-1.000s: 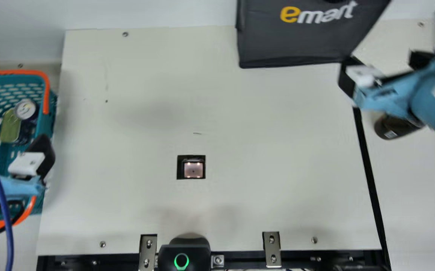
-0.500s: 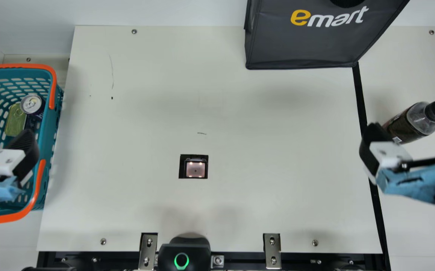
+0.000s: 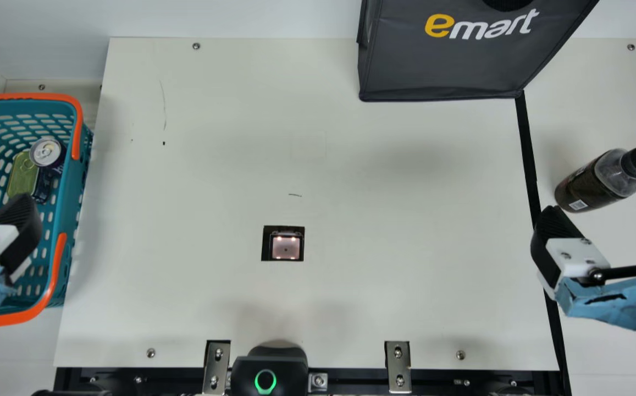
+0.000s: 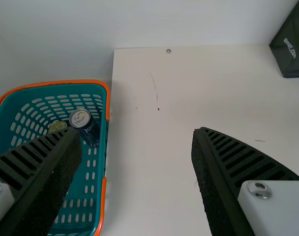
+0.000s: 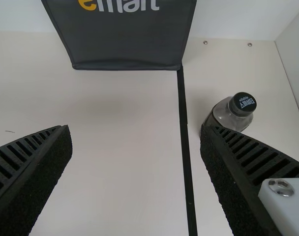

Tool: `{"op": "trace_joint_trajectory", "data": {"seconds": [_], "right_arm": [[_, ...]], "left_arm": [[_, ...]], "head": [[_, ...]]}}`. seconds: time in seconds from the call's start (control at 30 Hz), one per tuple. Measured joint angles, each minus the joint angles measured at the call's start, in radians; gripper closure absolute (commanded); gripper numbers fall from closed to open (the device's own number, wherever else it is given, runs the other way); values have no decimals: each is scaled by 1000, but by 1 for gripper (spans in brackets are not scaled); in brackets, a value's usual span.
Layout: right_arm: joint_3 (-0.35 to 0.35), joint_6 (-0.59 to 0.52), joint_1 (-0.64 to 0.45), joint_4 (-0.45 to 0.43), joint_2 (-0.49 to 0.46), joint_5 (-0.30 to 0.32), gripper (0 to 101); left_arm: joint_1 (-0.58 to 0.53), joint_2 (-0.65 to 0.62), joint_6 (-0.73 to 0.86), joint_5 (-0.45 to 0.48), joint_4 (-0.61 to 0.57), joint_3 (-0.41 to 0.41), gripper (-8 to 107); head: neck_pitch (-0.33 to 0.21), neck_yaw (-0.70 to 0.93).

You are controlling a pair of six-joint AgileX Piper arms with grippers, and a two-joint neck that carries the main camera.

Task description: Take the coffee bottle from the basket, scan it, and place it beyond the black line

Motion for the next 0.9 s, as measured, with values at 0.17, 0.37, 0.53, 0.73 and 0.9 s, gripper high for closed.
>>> {"op": "trace_joint_trajectory", "data": {"seconds": [0.17, 0.37, 0.53, 0.73, 0.9], "right_arm": [[0, 0, 0, 0, 0, 0, 10], [0, 0, 0, 0, 0, 0, 10], [0, 0, 0, 0, 0, 0, 10], [0, 0, 0, 0, 0, -1, 10], [0, 0, 0, 0, 0, -1, 10]], "left_arm": [[0, 0, 0, 0, 0, 0, 9], [0, 0, 0, 0, 0, 0, 9], [0, 0, 0, 0, 0, 0, 9], [0, 0, 0, 0, 0, 0, 9], [0, 0, 0, 0, 0, 0, 9]], "head": [[-2, 0], [0, 0], [-2, 0], [0, 0], [0, 0]]}}
